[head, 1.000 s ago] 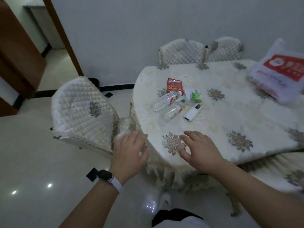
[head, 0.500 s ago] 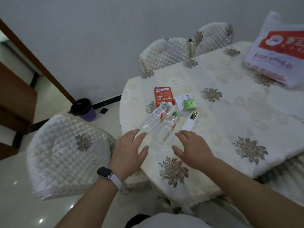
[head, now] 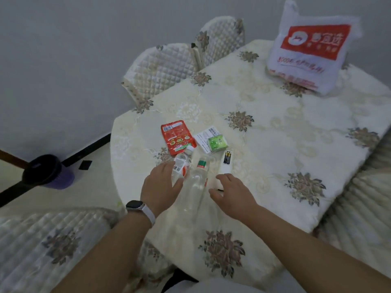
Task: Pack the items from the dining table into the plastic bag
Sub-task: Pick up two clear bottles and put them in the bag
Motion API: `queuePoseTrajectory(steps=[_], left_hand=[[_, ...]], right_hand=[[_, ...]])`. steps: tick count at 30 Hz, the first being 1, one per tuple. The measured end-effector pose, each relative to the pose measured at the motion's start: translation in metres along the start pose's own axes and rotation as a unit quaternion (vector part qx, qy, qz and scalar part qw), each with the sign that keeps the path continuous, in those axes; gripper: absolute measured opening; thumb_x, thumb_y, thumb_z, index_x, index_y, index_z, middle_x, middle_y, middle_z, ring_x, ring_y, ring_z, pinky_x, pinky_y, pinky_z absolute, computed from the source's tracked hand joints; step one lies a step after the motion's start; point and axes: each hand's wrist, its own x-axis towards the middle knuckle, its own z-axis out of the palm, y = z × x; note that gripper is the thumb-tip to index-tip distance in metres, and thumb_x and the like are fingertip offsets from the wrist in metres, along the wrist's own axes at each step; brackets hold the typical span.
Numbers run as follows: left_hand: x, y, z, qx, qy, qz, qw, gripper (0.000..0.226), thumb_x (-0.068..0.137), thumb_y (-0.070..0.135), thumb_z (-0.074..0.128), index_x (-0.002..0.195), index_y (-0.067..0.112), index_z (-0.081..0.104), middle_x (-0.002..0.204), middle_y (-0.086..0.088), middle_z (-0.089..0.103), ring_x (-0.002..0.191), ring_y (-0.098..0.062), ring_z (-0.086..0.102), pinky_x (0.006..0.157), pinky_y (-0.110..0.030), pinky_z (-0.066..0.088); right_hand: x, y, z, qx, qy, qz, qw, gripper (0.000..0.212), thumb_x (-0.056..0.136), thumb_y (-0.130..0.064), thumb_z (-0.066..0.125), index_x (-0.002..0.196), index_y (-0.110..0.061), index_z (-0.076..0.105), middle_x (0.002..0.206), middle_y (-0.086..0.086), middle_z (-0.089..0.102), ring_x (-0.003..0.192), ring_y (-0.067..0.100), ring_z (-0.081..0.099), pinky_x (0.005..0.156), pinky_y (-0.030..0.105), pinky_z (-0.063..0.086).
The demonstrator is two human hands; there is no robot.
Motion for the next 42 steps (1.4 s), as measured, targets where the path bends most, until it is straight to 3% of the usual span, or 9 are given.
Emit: queuePoseTrajectory(steps=[7,13,19,25,27,32,35,38,42], left_hand=[[0.077,-0.039,0.042,-0.109,-0.099,-0.001,0.989,0.059,0.088,0.055,0.055,0.135,0.02,0.045,0.126,-0.005,0.056,0.117,-0.027,0.053,0.087,-0.038,0.047],[0.104,-0.038,0.057,-0.087,-0.14,-0.018,0.986,0.069,0.076,0.065,0.063,0.123,0.018,0.046,0.115,-0.005,0.06,0.1,-0.027,0.062,0.066,-0.032,0.043],[0.113,-0.045,0.056,-0.111,-0.159,-0.019,0.981,0.065,0.072,0.065,0.064,0.117,0.021,0.048,0.107,-0.002,0.065,0.092,-0.025,0.065,0.068,-0.034,0.051],[0.099,-0.038,0.038,-0.149,-0.158,0.005,0.976,0.061,0.071,0.06,0.065,0.118,0.025,0.049,0.104,0.006,0.061,0.089,-0.021,0.062,0.069,-0.035,0.051],[0.09,-0.033,0.028,-0.162,-0.156,0.006,0.974,0.06,0.071,0.059,0.064,0.121,0.029,0.048,0.105,0.009,0.059,0.09,-0.019,0.061,0.071,-0.035,0.051],[0.064,-0.013,0.006,-0.237,-0.139,0.013,0.961,0.038,0.07,0.042,0.075,0.102,0.039,0.054,0.088,0.018,0.063,0.078,-0.003,0.062,0.062,-0.026,0.046],[0.041,0.012,-0.007,-0.273,-0.122,0.027,0.954,0.038,0.067,0.036,0.081,0.093,0.043,0.054,0.084,0.022,0.064,0.075,0.005,0.061,0.061,-0.025,0.047],[0.013,0.045,-0.016,-0.322,-0.101,0.047,0.94,0.037,0.069,0.03,0.082,0.095,0.041,0.059,0.091,0.03,0.064,0.077,0.007,0.062,0.068,-0.031,0.054],[-0.037,0.1,-0.021,-0.361,-0.075,0.079,0.926,0.044,0.071,0.024,0.085,0.102,0.045,0.062,0.093,0.027,0.069,0.083,0.006,0.066,0.075,-0.031,0.056]], right_hand=[[0.067,-0.033,0.02,0.067,-0.005,0.179,0.982,0.061,0.091,-0.051,0.052,0.141,-0.017,0.04,0.138,0.005,0.047,0.121,0.024,0.05,0.095,0.037,0.044],[0.115,-0.051,0.041,0.164,0.007,0.301,0.939,0.058,0.076,-0.057,0.066,0.115,-0.016,0.053,0.104,0.0,0.063,0.083,0.014,0.062,0.065,0.03,0.05],[0.131,-0.05,0.05,0.137,-0.022,0.352,0.925,0.054,0.076,-0.058,0.065,0.105,-0.013,0.056,0.093,0.003,0.064,0.083,0.018,0.063,0.063,0.028,0.047],[0.111,-0.052,0.046,0.199,-0.019,0.338,0.92,0.031,0.077,-0.045,0.066,0.077,-0.016,0.057,0.066,-0.001,0.055,0.058,0.012,0.054,0.051,0.026,0.04],[0.092,-0.053,0.045,0.226,0.008,0.338,0.914,0.027,0.078,-0.042,0.065,0.077,-0.017,0.055,0.067,-0.002,0.056,0.056,0.011,0.054,0.049,0.024,0.039],[0.038,-0.047,0.029,0.27,0.106,0.307,0.906,0.027,0.082,-0.044,0.066,0.092,-0.02,0.058,0.082,-0.005,0.061,0.072,0.008,0.059,0.06,0.027,0.045],[0.001,-0.041,0.016,0.304,0.171,0.267,0.898,0.031,0.08,-0.044,0.07,0.101,-0.025,0.058,0.09,-0.01,0.064,0.079,0.006,0.06,0.069,0.029,0.05],[-0.038,-0.031,-0.003,0.326,0.241,0.223,0.887,0.03,0.08,-0.042,0.072,0.103,-0.031,0.057,0.093,-0.014,0.064,0.083,0.002,0.058,0.07,0.028,0.049],[-0.109,-0.001,-0.036,0.376,0.317,0.192,0.849,0.027,0.079,-0.038,0.074,0.101,-0.033,0.058,0.094,-0.016,0.064,0.087,0.001,0.056,0.071,0.028,0.047]])
